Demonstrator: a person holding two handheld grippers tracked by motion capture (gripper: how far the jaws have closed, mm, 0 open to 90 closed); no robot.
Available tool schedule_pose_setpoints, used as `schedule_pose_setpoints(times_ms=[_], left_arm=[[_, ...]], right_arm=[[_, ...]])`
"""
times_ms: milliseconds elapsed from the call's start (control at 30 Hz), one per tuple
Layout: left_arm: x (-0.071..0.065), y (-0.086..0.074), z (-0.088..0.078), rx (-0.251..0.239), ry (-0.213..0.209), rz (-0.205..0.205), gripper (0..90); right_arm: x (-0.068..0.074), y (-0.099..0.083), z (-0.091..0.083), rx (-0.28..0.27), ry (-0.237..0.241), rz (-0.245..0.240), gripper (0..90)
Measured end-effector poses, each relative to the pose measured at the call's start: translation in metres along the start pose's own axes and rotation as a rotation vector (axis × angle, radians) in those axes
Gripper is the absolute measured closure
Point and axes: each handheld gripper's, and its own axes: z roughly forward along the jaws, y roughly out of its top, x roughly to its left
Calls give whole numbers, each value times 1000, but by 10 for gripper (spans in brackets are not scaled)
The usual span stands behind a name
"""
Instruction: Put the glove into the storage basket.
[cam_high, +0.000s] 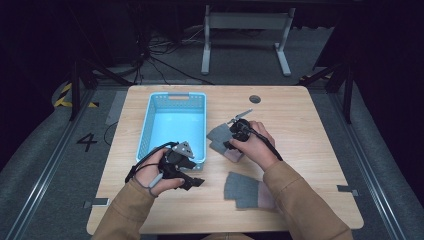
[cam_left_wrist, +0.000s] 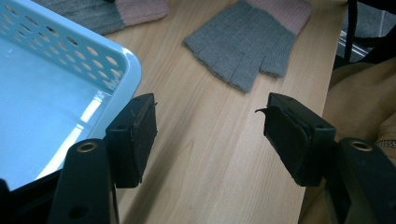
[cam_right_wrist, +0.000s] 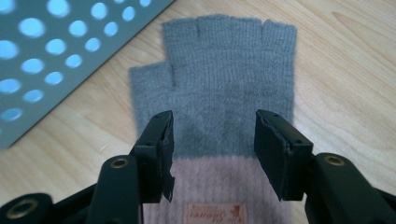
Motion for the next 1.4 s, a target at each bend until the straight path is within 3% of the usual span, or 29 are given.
schedule_pose_setpoints(times_ms=[333, 533, 567, 700, 933, 1200, 1400], left_arm=[[0, 0, -3, -9, 3, 2, 355], [0, 0, -6, -14, 4, 5, 355], [0, 0, -5, -9, 4, 6, 354], [0, 0, -5, -9, 2, 6, 355], [1, 0, -5, -15, 1, 1, 355], [4, 5, -5, -19, -6, 9, 355], [4, 6, -5, -20, -8, 12, 355]], right_arm=[[-2, 0, 13, 33, -21, -6, 479], [-6, -1, 12, 40, -9, -17, 590], [-7, -1, 12, 46, -13, -15, 660], [-9, -1, 10, 60, -26, -29, 755], [-10, -3, 6, 43, -22, -37, 784], [-13, -7, -19, -3, -15, -42, 784], [-17, -13, -48, -39, -20, -45, 782]])
